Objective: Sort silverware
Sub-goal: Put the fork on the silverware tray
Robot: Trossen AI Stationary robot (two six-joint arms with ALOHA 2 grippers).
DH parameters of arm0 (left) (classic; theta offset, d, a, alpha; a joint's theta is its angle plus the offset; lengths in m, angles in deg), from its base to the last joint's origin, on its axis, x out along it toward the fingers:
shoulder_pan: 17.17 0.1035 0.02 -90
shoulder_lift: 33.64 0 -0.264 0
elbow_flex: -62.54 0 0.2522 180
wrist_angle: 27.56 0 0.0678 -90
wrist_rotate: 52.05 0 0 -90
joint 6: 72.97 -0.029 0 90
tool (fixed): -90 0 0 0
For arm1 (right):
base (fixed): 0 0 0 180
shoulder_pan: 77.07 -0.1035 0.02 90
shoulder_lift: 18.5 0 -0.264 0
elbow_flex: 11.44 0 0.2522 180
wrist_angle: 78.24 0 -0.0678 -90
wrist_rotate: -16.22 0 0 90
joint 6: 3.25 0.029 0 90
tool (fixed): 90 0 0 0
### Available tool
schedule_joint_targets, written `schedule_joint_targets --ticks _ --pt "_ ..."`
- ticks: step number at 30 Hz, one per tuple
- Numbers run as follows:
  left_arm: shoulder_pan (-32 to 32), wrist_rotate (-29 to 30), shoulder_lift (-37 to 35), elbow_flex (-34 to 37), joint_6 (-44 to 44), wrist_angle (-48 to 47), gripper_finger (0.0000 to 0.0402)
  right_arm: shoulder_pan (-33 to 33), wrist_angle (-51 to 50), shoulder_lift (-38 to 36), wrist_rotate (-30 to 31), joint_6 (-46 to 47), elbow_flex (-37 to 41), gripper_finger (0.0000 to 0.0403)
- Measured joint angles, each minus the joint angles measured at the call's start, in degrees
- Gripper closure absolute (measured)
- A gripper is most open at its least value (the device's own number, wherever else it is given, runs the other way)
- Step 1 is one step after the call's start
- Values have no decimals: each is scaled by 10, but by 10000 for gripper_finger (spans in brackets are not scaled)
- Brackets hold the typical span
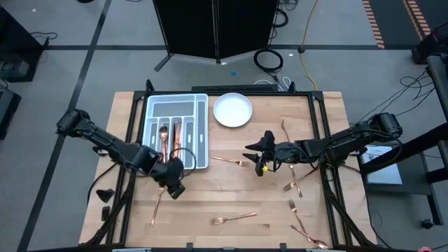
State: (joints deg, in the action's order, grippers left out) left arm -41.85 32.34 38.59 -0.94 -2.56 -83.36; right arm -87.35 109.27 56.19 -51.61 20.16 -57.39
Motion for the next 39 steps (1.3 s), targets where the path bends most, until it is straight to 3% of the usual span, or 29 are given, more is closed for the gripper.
schedule_joint_targets --ticks 7,10,18,24,32,39 --pt "-97 48 33 5 116 -33 242 -25 1 3 -10 129 0 248" --pt "-128 49 60 5 147 -37 242 -73 29 15 1 88 0 248" --pt "-164 26 141 5 167 -40 242 -183 207 121 124 -74 1 248" --pt "-162 -44 177 5 208 -48 242 -171 287 172 124 -108 1 248" --pt "-162 -47 180 5 209 -55 242 -159 282 187 120 -102 1 248" --pt "-162 -38 180 5 237 -116 242 -159 282 187 105 -102 1 248"
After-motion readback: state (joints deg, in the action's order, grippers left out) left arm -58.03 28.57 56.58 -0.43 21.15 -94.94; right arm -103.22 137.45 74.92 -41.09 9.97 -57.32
